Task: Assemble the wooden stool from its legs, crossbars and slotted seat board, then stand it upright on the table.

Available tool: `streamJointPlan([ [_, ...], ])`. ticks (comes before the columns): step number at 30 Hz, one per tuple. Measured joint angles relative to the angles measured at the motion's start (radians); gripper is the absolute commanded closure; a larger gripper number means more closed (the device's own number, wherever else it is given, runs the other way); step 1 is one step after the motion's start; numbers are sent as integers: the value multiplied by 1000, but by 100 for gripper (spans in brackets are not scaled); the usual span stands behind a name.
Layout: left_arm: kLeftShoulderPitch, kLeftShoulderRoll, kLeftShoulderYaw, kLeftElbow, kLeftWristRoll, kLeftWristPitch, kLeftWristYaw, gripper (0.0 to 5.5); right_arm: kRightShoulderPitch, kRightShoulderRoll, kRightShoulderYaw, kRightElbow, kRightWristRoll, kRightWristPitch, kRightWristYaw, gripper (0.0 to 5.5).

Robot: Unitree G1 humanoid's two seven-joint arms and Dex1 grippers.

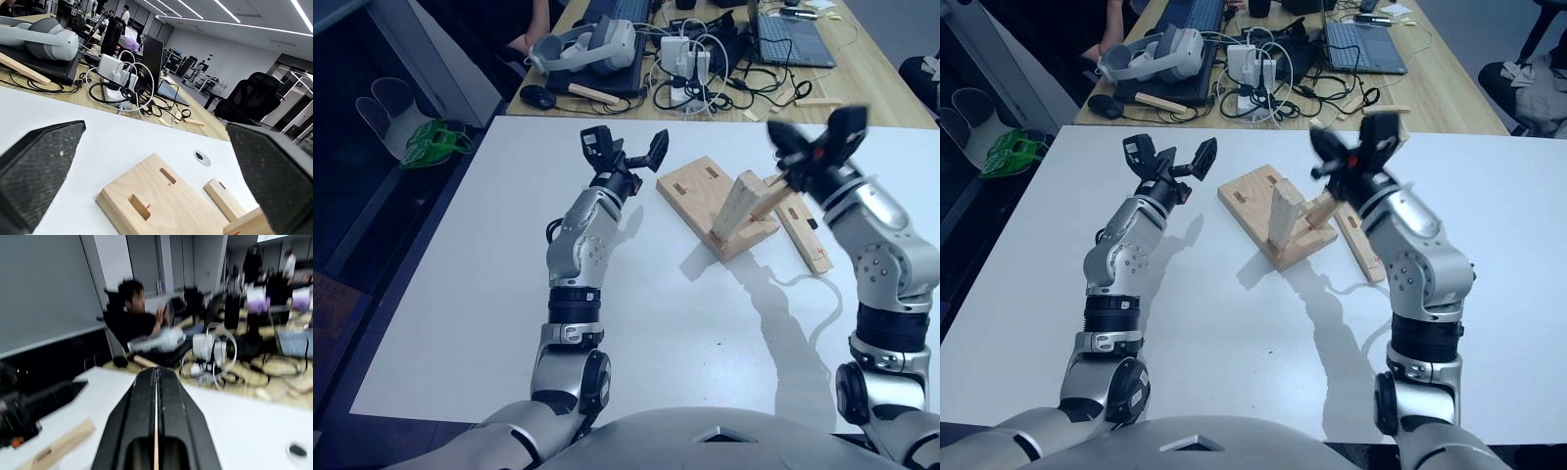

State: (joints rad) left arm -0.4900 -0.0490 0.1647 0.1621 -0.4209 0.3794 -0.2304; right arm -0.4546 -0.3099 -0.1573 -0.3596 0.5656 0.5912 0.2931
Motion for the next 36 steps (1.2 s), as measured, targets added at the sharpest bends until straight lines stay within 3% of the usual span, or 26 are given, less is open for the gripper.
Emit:
streamJointPlan([
  [4,-5,1,10,19,-23,-20,-24,10,-220,56,45,-139,138,129,-69,549],
  [8,-21,-3,33,61,-43,-51,-28,10,-267,110,187,-154,314,332,-35,549],
  [10,-54,-27,103,101,-97,-79,16,10,-255,83,294,-120,295,387,12,549],
  [14,-129,-39,299,198,-252,-129,144,10,-193,1,387,-106,228,433,53,549],
  [19,-132,-40,330,213,-291,-135,176,10,-125,-70,449,-137,73,410,32,549],
  [24,-131,-38,315,211,-297,-129,157,10,-7,-96,421,-153,-128,259,-85,549],
  [30,-119,-33,294,197,-296,-129,150,10,205,-75,241,-90,-266,166,-235,549],
  [36,-118,-32,278,195,-294,-129,143,10,204,-43,90,55,-425,19,-393,549],
])
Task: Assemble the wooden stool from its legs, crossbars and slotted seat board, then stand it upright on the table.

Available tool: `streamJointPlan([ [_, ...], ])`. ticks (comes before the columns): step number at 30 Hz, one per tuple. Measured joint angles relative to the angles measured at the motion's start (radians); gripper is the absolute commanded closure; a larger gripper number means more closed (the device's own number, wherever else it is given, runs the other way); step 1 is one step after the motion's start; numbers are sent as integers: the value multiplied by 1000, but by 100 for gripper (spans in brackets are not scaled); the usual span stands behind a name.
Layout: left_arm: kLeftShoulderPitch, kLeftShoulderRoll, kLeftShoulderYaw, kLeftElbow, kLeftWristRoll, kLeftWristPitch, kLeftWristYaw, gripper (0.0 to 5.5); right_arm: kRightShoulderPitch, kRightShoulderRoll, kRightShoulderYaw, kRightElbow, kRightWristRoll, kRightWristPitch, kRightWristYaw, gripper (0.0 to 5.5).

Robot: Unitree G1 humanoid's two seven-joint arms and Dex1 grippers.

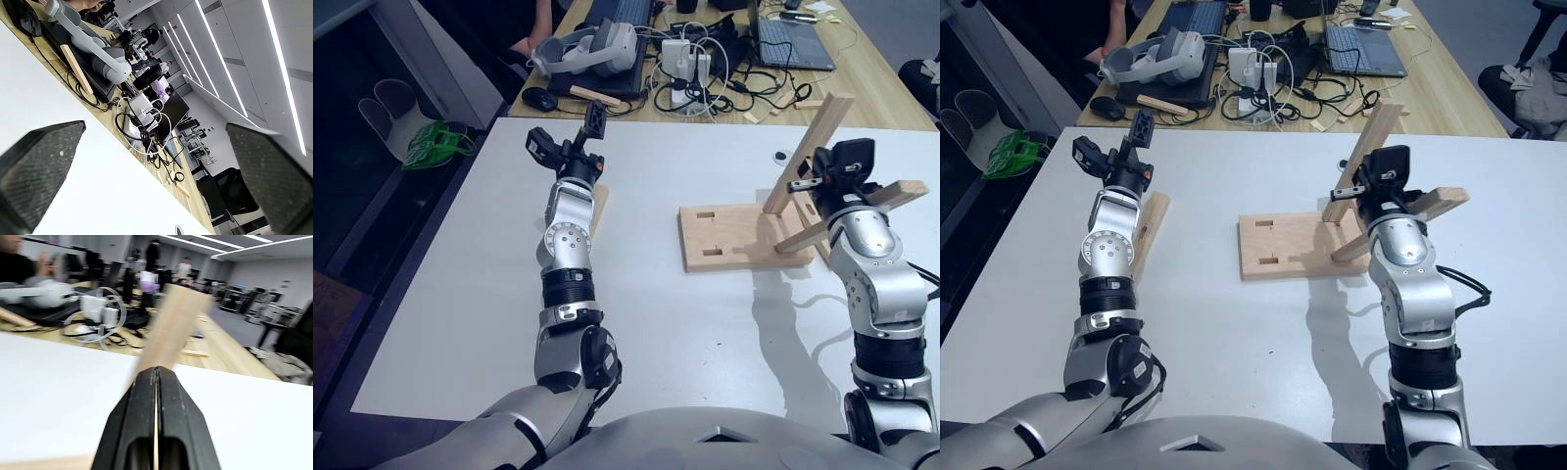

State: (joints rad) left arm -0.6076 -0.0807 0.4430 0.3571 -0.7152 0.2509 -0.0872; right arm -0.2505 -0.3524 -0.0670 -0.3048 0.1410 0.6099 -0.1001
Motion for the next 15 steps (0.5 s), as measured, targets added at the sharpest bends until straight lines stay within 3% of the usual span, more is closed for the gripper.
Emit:
streamJointPlan([
  [7,0,4,-25,5,9,3,-9,10,-341,89,-108,401,44,38,-17,549],
  [12,-2,2,-40,10,12,7,-11,10,-525,131,-116,669,157,190,167,549],
  [15,-2,2,-43,10,17,7,-11,10,-551,145,-100,703,198,235,273,549],
])
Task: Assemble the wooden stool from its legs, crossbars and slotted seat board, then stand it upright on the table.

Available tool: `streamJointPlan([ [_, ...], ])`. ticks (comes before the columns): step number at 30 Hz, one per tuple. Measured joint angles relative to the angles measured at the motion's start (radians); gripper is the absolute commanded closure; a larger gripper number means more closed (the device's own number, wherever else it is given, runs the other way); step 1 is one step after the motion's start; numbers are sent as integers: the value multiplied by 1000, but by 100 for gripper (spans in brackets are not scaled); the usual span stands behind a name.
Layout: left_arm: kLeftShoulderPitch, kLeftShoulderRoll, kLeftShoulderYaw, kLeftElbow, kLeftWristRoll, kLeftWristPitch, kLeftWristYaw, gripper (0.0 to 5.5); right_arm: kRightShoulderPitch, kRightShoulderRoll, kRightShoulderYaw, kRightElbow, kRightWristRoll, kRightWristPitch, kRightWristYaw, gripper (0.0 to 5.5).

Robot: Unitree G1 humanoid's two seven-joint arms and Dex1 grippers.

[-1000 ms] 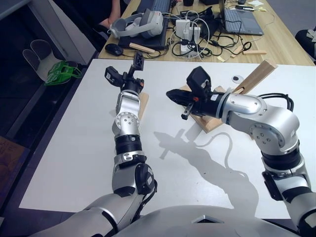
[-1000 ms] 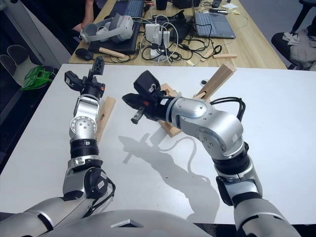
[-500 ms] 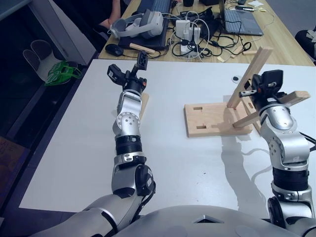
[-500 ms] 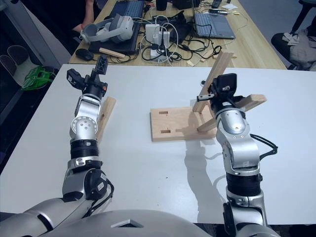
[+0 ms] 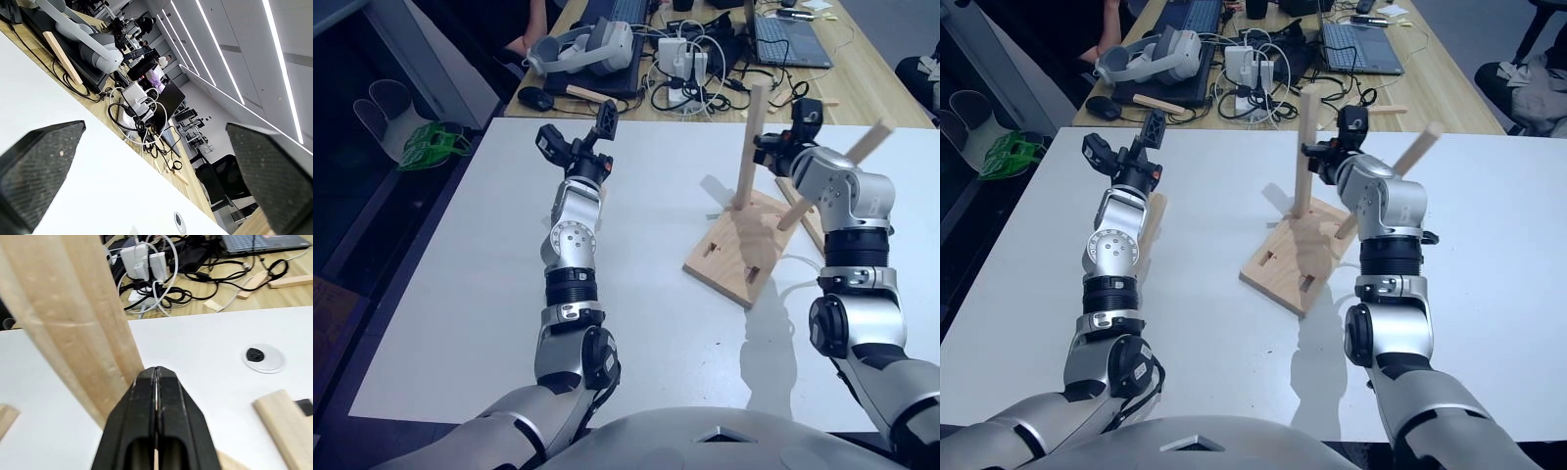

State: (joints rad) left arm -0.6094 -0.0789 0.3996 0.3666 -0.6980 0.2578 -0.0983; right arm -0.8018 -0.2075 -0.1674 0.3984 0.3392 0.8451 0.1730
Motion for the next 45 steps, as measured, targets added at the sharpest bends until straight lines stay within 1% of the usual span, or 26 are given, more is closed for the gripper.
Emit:
streamJointPlan([
  [3,0,0,-7,0,2,1,0,10,-3,3,43,3,22,19,106,549],
  [6,0,0,-10,-1,2,3,0,10,5,13,77,-7,25,-16,161,549],
  [9,0,1,-11,-2,2,4,0,10,29,8,87,-98,-6,-126,165,549],
  [11,1,1,-14,-6,2,4,0,10,65,-15,87,-232,-38,-231,162,549],
  [12,1,0,-17,-10,2,5,0,10,89,-34,82,-302,-53,-277,160,530],
  [13,2,-1,-19,-15,2,5,0,10,118,-51,62,-372,-61,-315,155,528],
  [14,4,0,-19,-21,2,5,0,10,158,-72,37,-445,-71,-349,144,500],
  [15,9,2,-19,-35,2,4,1,10,206,-112,-3,-493,-88,-379,137,488],
  [16,15,1,-19,-45,2,4,2,10,251,-145,-34,-507,-104,-395,128,469],
  [17,19,0,-19,-52,2,4,4,10,289,-170,-55,-507,-120,-406,123,463],
  [20,40,0,-17,-77,2,2,15,10,501,-279,-161,-392,-186,-473,118,400],
  [21,41,-1,-17,-78,2,2,18,10,547,-297,-181,-349,-191,-496,120,384],
  [24,42,-3,-18,-85,2,1,22,10,605,-341,-208,-202,-227,-577,112,323],
  [25,45,-2,-17,-92,2,1,24,10,640,-362,-216,-110,-250,-587,94,302],
  [27,46,-4,-18,-95,2,2,26,10,660,-378,-204,-36,-257,-571,119,263],
  [31,52,-2,-19,-109,2,7,40,10,716,-408,-93,-31,-262,-460,260,199],
  [34,52,-1,-20,-112,3,11,46,10,706,-425,-60,-49,-247,-419,321,157],
  [36,52,-1,-23,-112,3,14,49,10,680,-428,-43,-34,-245,-409,342,120],
  [39,53,1,-26,-113,8,22,54,10,590,-427,-16,69,-244,-414,372,120],
  [45,53,3,-31,-112,14,35,56,10,362,-421,58,387,-249,-488,501,120],
])
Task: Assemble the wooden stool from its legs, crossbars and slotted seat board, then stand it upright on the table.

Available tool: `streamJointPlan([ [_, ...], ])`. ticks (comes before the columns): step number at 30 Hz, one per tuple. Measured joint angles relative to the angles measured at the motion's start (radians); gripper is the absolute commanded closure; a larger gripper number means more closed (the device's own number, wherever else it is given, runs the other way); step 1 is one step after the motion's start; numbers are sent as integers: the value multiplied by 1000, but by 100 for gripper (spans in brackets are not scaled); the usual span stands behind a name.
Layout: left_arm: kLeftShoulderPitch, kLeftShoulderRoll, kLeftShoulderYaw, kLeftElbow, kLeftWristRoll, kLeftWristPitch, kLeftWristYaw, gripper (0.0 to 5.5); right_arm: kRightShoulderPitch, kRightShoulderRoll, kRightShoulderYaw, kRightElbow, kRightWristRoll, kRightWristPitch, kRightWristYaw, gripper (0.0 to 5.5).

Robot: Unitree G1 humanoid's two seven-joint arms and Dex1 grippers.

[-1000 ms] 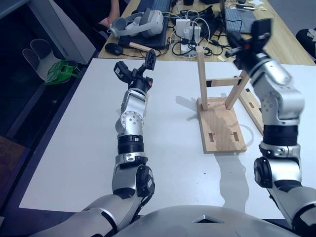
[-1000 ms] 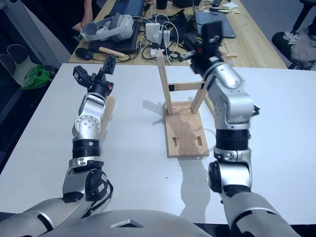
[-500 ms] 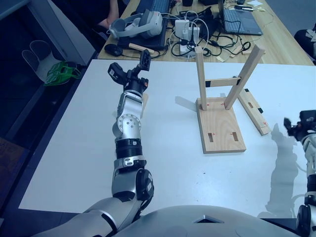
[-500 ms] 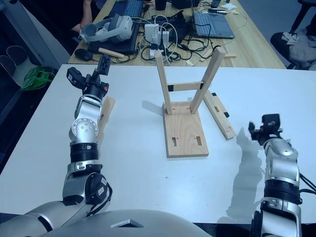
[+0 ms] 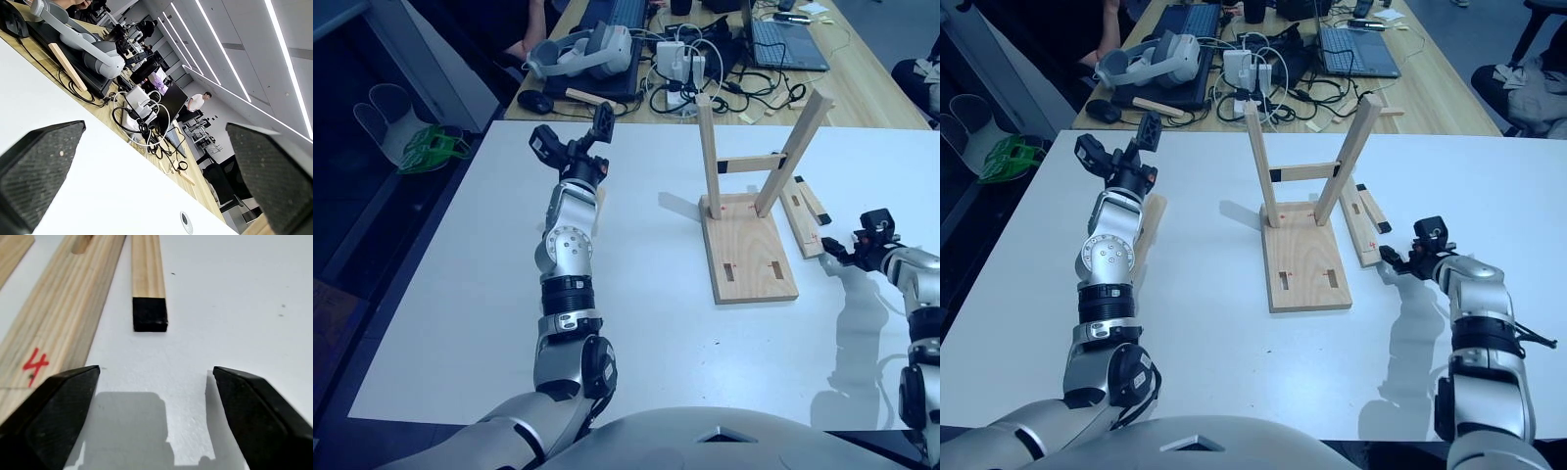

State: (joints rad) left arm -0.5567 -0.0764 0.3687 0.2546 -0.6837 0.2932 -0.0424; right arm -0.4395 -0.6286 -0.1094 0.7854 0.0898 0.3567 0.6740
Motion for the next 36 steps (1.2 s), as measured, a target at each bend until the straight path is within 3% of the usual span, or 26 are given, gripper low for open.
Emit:
streamJointPlan([
  [9,0,10,-5,-1,5,30,8,10,-214,52,46,342,-22,-101,-30,120],
  [28,-14,19,0,12,5,38,10,10,-272,64,39,432,-25,-77,-122,414],
  [36,-28,16,7,53,5,-8,8,10,-261,69,-35,432,14,-100,-185,422],
])
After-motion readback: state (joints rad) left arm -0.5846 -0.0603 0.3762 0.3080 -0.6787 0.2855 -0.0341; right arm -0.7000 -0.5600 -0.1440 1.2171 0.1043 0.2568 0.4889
